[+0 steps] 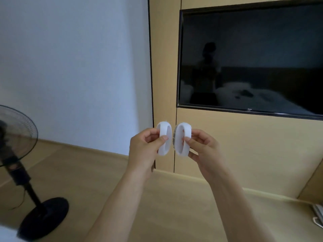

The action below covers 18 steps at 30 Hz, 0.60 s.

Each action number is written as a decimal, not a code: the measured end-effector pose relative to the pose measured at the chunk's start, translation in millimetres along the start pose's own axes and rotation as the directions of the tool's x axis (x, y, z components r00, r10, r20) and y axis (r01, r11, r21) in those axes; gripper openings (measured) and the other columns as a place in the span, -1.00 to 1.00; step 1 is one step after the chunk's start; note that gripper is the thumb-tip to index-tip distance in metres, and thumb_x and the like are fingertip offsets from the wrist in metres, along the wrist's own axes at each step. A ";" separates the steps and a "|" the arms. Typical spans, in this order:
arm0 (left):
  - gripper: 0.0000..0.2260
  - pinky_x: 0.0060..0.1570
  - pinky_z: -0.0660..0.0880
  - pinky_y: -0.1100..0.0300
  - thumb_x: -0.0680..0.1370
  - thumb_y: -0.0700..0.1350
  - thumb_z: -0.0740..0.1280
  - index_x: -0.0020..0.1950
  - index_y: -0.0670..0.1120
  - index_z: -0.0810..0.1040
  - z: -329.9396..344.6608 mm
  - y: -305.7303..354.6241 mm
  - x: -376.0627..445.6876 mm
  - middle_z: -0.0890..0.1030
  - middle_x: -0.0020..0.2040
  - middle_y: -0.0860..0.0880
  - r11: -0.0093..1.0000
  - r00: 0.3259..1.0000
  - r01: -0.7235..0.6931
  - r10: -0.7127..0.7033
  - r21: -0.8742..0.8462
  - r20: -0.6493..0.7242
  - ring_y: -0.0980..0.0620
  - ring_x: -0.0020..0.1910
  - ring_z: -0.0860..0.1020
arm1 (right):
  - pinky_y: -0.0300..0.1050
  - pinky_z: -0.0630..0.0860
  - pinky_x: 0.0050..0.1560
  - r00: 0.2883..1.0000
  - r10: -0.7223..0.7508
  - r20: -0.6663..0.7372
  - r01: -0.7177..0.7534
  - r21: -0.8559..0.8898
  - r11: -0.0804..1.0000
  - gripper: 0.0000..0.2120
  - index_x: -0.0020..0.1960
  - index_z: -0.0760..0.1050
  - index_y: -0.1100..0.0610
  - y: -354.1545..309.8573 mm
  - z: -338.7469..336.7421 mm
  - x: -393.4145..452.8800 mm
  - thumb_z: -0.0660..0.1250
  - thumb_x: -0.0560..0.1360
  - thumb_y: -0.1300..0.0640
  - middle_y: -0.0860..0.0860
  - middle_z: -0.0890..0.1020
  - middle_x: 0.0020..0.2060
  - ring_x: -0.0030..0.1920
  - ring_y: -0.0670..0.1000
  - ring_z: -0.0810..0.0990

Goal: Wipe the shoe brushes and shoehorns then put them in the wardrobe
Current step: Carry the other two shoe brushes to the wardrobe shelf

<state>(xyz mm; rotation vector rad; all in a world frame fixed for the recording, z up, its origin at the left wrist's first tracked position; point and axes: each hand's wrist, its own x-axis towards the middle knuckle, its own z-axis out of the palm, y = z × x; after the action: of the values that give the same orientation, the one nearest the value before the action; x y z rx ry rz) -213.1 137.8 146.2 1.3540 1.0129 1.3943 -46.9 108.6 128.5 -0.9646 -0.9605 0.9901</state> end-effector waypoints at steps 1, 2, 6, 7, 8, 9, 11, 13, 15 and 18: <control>-0.89 -0.01 0.61 0.03 0.45 -0.18 0.48 -0.07 0.01 0.68 2.9 -5.6 18.2 0.72 -0.13 0.04 1.000 1.000 0.002 -0.001 0.003 -0.028 0.05 -0.09 0.67 | -0.08 0.62 -0.04 1.000 0.006 0.028 -0.006 0.015 1.000 -0.80 0.16 0.60 0.20 6.8 0.2 23.0 0.38 0.54 0.27 0.07 0.68 -0.09 -0.06 -0.01 0.65; -0.89 0.03 0.61 -0.02 0.46 -0.18 0.48 -0.07 0.00 0.68 6.2 -10.2 36.7 0.72 -0.12 0.03 1.000 0.998 0.005 -0.005 0.003 -0.059 0.03 -0.06 0.67 | -0.11 0.62 -0.07 0.998 0.015 0.057 -0.016 0.025 1.000 -0.80 0.16 0.60 0.19 12.4 0.5 45.9 0.38 0.54 0.27 0.05 0.68 -0.09 -0.06 -0.02 0.66; -0.89 0.11 0.55 -0.13 0.46 -0.20 0.47 -0.05 -0.04 0.67 20.1 -19.7 112.4 0.72 -0.11 0.01 1.000 0.987 0.011 -0.012 -0.004 -0.161 -0.03 -0.04 0.67 | -0.17 0.59 -0.11 0.983 0.058 0.172 -0.068 0.053 0.996 -0.82 0.13 0.62 0.16 25.5 3.5 138.6 0.38 0.54 0.27 0.05 0.66 -0.10 -0.09 -0.04 0.65; -0.89 0.11 0.55 -0.12 0.46 -0.20 0.47 -0.04 -0.04 0.67 22.5 -21.2 130.2 0.72 -0.10 0.01 1.000 0.984 0.007 -0.006 0.001 -0.180 -0.01 -0.04 0.67 | -0.14 0.58 -0.09 0.978 0.069 0.195 -0.079 0.047 0.996 -0.82 0.13 0.63 0.15 27.5 5.6 160.7 0.38 0.54 0.26 0.06 0.64 -0.10 -0.09 -0.03 0.64; -0.88 0.11 0.56 -0.11 0.46 -0.19 0.48 -0.04 -0.03 0.68 24.2 -22.6 147.2 0.72 -0.10 0.02 1.000 0.980 0.000 0.002 0.007 -0.200 0.01 -0.04 0.68 | -0.11 0.57 -0.07 0.973 0.075 0.217 -0.085 0.040 0.996 -0.82 0.13 0.63 0.14 29.2 8.0 181.8 0.38 0.54 0.25 0.07 0.62 -0.09 -0.09 -0.02 0.63; -0.88 0.12 0.58 -0.09 0.45 -0.19 0.48 -0.04 -0.02 0.68 25.0 -24.1 163.7 0.72 -0.09 0.02 1.000 0.975 -0.009 0.011 0.011 -0.220 0.02 -0.04 0.68 | -0.10 0.57 -0.06 0.968 0.076 0.241 -0.087 0.036 0.996 -0.82 0.13 0.63 0.14 30.8 11.3 202.5 0.39 0.54 0.25 0.09 0.61 -0.09 -0.08 -0.01 0.63; -0.88 0.12 0.58 -0.08 0.45 -0.18 0.49 -0.05 0.00 0.68 23.5 -27.6 193.8 0.72 -0.08 0.03 1.000 0.965 -0.019 0.023 0.020 -0.263 0.01 -0.02 0.68 | -0.14 0.60 -0.08 0.955 0.077 0.287 -0.090 0.033 0.995 -0.82 0.13 0.63 0.14 35.0 19.6 240.6 0.39 0.54 0.25 0.11 0.61 -0.08 -0.06 0.02 0.62; -0.88 0.10 0.59 -0.09 0.44 -0.16 0.49 -0.06 0.02 0.68 19.2 -31.8 219.0 0.72 -0.09 0.03 0.999 0.955 -0.024 0.036 0.044 -0.295 0.01 -0.03 0.68 | -0.16 0.61 -0.09 0.942 0.082 0.326 -0.098 0.034 0.995 -0.82 0.13 0.64 0.13 41.3 29.4 272.6 0.39 0.53 0.25 0.12 0.60 -0.08 -0.06 0.03 0.63; -0.89 0.08 0.59 -0.12 0.45 -0.16 0.49 -0.07 0.02 0.68 12.7 -36.5 244.4 0.72 -0.10 0.02 0.997 0.944 -0.039 0.059 0.066 -0.324 0.00 -0.04 0.68 | -0.14 0.60 -0.07 0.926 0.079 0.369 -0.102 0.043 0.994 -0.82 0.12 0.64 0.13 49.7 40.6 303.9 0.39 0.53 0.24 0.12 0.58 -0.09 -0.06 0.03 0.62; -0.89 0.10 0.58 -0.17 0.44 -0.17 0.49 -0.07 -0.01 0.69 0.9 -45.9 283.3 0.72 -0.11 0.00 0.997 0.921 -0.045 0.067 0.068 -0.383 -0.02 -0.04 0.67 | -0.10 0.58 -0.05 0.908 0.079 0.412 -0.102 0.034 0.994 -0.82 0.13 0.63 0.13 65.9 59.8 349.0 0.39 0.53 0.24 0.13 0.57 -0.07 -0.04 0.04 0.61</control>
<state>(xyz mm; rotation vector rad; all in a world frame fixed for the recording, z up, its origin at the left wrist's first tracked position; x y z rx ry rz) -202.9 423.6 171.5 1.1790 1.2863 1.7306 -29.4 467.7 149.7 -0.7728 -1.2378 1.3250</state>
